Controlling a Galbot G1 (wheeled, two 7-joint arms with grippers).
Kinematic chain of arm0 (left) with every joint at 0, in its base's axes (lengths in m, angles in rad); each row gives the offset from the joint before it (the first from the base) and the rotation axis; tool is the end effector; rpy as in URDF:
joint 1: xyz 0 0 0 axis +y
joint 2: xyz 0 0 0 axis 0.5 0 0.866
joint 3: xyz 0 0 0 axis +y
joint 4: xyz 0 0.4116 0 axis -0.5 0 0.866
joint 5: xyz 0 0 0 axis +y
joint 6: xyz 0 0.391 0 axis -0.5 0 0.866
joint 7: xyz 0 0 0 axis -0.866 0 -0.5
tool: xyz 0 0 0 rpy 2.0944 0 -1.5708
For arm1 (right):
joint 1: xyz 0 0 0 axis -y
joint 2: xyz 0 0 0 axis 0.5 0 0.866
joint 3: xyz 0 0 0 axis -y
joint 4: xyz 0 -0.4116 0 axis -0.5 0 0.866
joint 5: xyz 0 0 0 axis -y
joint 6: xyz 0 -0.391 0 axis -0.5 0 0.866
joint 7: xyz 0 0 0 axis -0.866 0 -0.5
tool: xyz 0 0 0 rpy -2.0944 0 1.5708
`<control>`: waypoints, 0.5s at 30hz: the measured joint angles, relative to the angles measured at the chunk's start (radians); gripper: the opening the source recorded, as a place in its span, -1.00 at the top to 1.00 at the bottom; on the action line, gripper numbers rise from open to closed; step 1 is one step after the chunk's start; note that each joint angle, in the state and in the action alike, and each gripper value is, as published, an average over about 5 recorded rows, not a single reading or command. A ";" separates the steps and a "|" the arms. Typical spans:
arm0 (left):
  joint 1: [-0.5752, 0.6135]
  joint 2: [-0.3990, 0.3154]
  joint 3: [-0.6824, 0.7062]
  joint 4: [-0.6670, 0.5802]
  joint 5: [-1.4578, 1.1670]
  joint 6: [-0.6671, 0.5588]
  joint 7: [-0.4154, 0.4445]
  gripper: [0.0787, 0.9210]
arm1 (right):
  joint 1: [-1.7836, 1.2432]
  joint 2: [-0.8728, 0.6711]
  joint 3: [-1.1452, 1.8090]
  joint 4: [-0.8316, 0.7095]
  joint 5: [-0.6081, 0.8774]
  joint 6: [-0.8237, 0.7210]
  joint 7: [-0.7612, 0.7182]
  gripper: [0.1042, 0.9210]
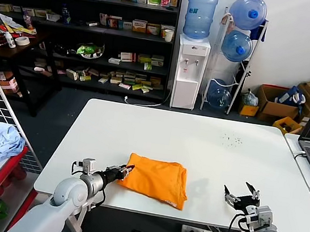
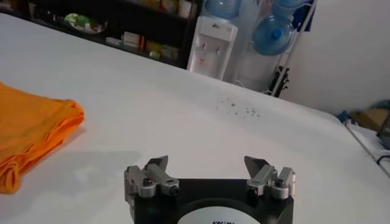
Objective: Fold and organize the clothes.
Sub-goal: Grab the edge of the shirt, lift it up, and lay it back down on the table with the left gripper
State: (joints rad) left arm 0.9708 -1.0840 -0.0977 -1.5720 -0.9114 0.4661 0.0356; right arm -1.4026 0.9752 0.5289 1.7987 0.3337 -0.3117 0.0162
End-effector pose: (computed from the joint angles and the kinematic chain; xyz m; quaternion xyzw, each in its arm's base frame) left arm 0.3885 0.0496 -0.4105 -0.2276 -0.9072 0.1607 0.3152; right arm 0.2644 -0.1830 -0.3823 0.0436 -0.9647 0.1308 0.2243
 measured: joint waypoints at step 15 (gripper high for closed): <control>0.052 0.068 -0.076 -0.048 0.003 -0.003 -0.056 0.90 | 0.022 -0.005 -0.022 0.004 0.009 -0.002 0.004 -0.76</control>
State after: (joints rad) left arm 1.0224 -1.0160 -0.1735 -1.6199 -0.9084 0.4635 -0.0206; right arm -1.3810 0.9706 0.5074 1.8028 0.3431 -0.3134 0.0198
